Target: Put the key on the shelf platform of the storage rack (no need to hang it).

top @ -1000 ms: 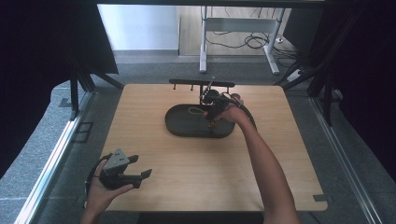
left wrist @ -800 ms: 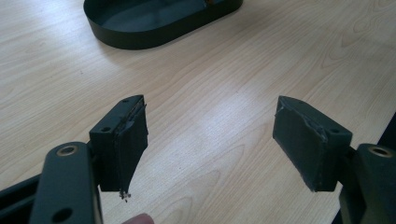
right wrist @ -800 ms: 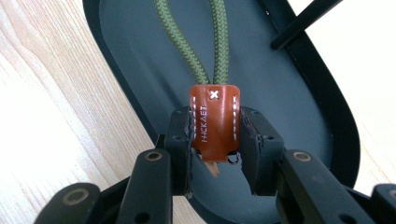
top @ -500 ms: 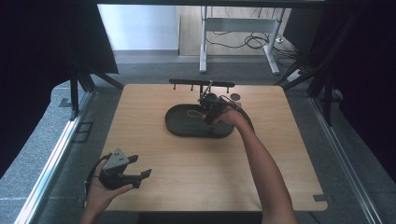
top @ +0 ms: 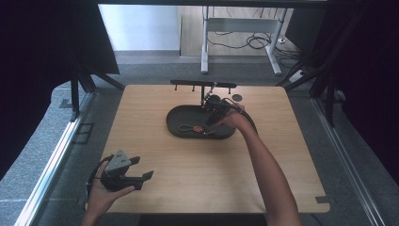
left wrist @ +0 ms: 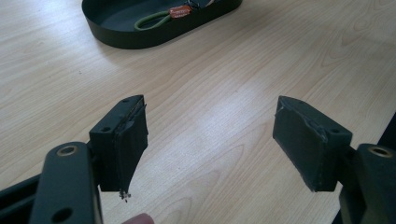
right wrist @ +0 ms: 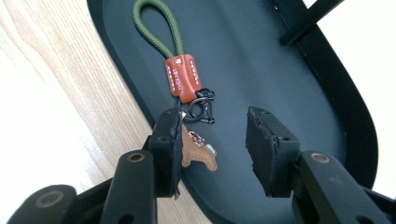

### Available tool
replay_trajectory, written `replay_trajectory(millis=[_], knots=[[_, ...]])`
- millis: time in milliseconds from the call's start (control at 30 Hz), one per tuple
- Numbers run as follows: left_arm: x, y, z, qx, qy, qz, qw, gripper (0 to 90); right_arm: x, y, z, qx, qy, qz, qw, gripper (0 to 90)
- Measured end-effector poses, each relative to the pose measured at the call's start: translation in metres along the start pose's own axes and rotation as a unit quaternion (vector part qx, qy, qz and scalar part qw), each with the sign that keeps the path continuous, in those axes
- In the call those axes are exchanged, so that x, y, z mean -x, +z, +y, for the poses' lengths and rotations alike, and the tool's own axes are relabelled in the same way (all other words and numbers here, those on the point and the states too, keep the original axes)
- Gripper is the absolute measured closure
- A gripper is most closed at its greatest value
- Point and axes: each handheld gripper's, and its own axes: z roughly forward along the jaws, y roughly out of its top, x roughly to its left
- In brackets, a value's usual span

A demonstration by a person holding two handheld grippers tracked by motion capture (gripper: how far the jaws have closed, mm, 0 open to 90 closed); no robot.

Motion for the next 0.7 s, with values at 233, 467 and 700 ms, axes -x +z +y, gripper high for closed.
replay_trajectory(millis=[233, 467, 700], knots=[[0.001, 0.001, 0.0, -0.002, 0.001, -0.001, 1.0, 26.6, -0.006, -0.016, -0.012, 0.024, -0.001, 0.003, 0.9997, 52.8], [0.001, 0.001, 0.0, -0.003, 0.001, 0.001, 1.0, 26.6, -0.014, -0.037, -0.029, 0.048, -0.013, 0.014, 0.9987, 52.7], [0.003, 0.001, 0.002, -0.003, 0.004, 0.002, 1.0, 26.6, -0.027, -0.059, -0.07, 0.08, -0.014, 0.02, 0.9965, 52.0]])
